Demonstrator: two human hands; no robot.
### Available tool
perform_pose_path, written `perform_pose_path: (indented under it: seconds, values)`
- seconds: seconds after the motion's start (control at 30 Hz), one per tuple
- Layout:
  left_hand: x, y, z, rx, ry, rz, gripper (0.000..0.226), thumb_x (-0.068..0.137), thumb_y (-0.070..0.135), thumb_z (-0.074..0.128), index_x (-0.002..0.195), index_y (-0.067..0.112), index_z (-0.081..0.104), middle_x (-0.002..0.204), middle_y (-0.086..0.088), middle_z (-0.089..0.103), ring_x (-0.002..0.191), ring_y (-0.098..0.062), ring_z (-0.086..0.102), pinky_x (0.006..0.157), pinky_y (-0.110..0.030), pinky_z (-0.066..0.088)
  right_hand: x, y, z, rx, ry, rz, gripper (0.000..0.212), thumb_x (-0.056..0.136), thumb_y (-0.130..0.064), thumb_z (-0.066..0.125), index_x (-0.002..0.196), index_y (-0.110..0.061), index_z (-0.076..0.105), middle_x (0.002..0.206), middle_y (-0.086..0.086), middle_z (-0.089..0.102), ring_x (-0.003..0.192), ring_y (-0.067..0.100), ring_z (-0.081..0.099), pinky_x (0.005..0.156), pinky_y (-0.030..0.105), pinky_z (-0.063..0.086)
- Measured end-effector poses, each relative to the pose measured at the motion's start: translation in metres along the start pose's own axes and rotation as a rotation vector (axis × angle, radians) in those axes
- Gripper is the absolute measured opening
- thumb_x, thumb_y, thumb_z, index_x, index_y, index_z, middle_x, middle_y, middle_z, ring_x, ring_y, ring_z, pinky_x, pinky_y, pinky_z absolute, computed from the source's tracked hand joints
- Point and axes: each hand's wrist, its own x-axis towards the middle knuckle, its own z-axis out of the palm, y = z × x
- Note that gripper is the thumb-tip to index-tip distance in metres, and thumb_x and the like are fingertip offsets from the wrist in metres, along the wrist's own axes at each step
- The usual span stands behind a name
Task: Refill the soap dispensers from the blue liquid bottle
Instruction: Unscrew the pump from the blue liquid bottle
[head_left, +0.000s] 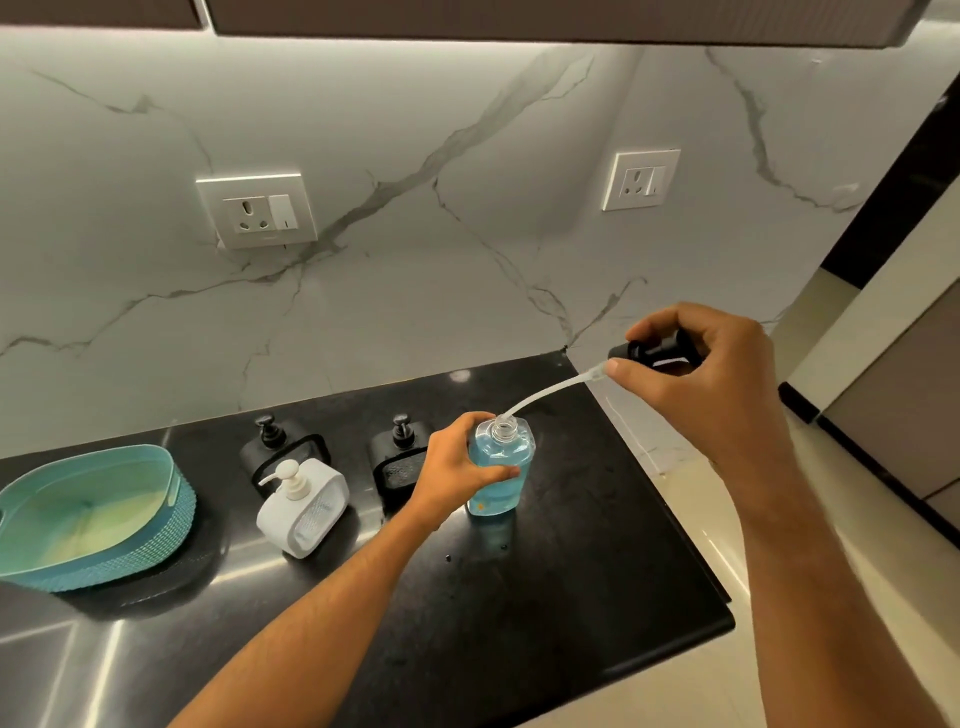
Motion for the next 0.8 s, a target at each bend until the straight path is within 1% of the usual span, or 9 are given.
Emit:
perform_pose_path:
  seconds: [0.07,0.13,0.27,0.47,0.53,0.6,0.67,0.73,0.8]
  values:
    - [0.004,0.0,0.0,-0.014,0.012,0.0,0.069,0.068,0.025,0.099,0.126,0.029,0.062,0.12,0.011,0.071,0.113,-0.009,0.069,0.095,-0.028,0.061,-0.003,0.008,-0.004,0.011,0.021,0.017,0.022,0.076,-0.029,0.091,0.089,-0.02,0.074,0.084,-0.013,0.073,0.078,0.008,0.071,0.069,0.017,0.059]
    - [0.007,-0.001,0.0,-0.016,0.016,-0.003,0.069,0.068,0.023,0.099,0.127,0.025,0.063,0.12,0.009,0.071,0.112,-0.008,0.069,0.096,-0.029,0.061,-0.007,0.017,-0.006,0.01,0.036,0.043,0.023,0.077,-0.031,0.09,0.09,-0.02,0.073,0.085,-0.01,0.073,0.078,0.01,0.071,0.07,0.021,0.059]
    - [0.015,-0.002,0.0,-0.004,0.011,-0.005,0.069,0.069,0.019,0.099,0.129,0.014,0.064,0.121,0.002,0.072,0.113,-0.014,0.07,0.098,-0.034,0.061,-0.014,0.044,0.003,0.066,0.092,0.102,0.022,0.076,-0.027,0.091,0.086,-0.023,0.072,0.082,-0.009,0.074,0.075,0.013,0.072,0.068,0.026,0.06]
    - [0.028,-0.001,0.0,-0.005,0.009,-0.01,0.066,0.073,0.018,0.096,0.13,0.014,0.063,0.121,0.002,0.072,0.112,-0.014,0.07,0.094,-0.027,0.061,-0.034,0.111,0.065,0.11,0.2,0.192,0.024,0.075,-0.011,0.089,0.081,-0.019,0.068,0.077,-0.009,0.07,0.069,0.006,0.07,0.061,0.013,0.055]
    - [0.034,-0.002,0.0,-0.009,0.02,-0.016,0.066,0.072,0.018,0.097,0.129,0.015,0.064,0.12,0.002,0.072,0.111,-0.013,0.07,0.093,-0.025,0.06,-0.048,0.137,0.09,0.097,0.193,0.228,0.025,0.076,-0.01,0.088,0.087,-0.02,0.068,0.083,-0.008,0.07,0.073,0.006,0.071,0.065,0.015,0.058]
    - [0.038,-0.004,0.0,-0.002,0.033,-0.022,0.067,0.071,0.018,0.098,0.128,0.016,0.064,0.119,0.003,0.073,0.11,-0.013,0.07,0.093,-0.024,0.06,-0.066,0.161,0.115,0.062,0.168,0.277,0.027,0.078,-0.01,0.086,0.098,-0.019,0.07,0.093,-0.005,0.07,0.083,0.007,0.071,0.073,0.019,0.061]
    - [0.043,-0.005,0.0,0.006,0.035,-0.024,0.067,0.07,0.02,0.098,0.128,0.018,0.064,0.119,0.004,0.073,0.11,-0.01,0.07,0.093,-0.024,0.06,-0.085,0.182,0.136,0.011,0.157,0.308,0.034,0.078,-0.007,0.086,0.107,-0.017,0.072,0.1,-0.006,0.067,0.088,0.005,0.068,0.077,0.011,0.056]
    - [0.047,-0.006,0.0,0.002,0.028,-0.029,0.067,0.071,0.022,0.098,0.128,0.021,0.062,0.119,0.006,0.072,0.11,-0.009,0.071,0.093,-0.025,0.061,-0.102,0.195,0.155,-0.036,0.139,0.317,0.037,0.076,-0.004,0.087,0.109,-0.015,0.073,0.101,-0.007,0.064,0.089,-0.002,0.064,0.078,0.002,0.049]
    - [0.049,-0.007,-0.001,0.002,0.015,-0.033,0.067,0.072,0.023,0.097,0.129,0.022,0.061,0.12,0.007,0.072,0.111,-0.01,0.07,0.094,-0.027,0.061,-0.118,0.204,0.168,-0.073,0.099,0.319,0.038,0.074,-0.002,0.086,0.107,-0.014,0.073,0.103,-0.009,0.061,0.089,-0.005,0.06,0.079,0.0,0.045]
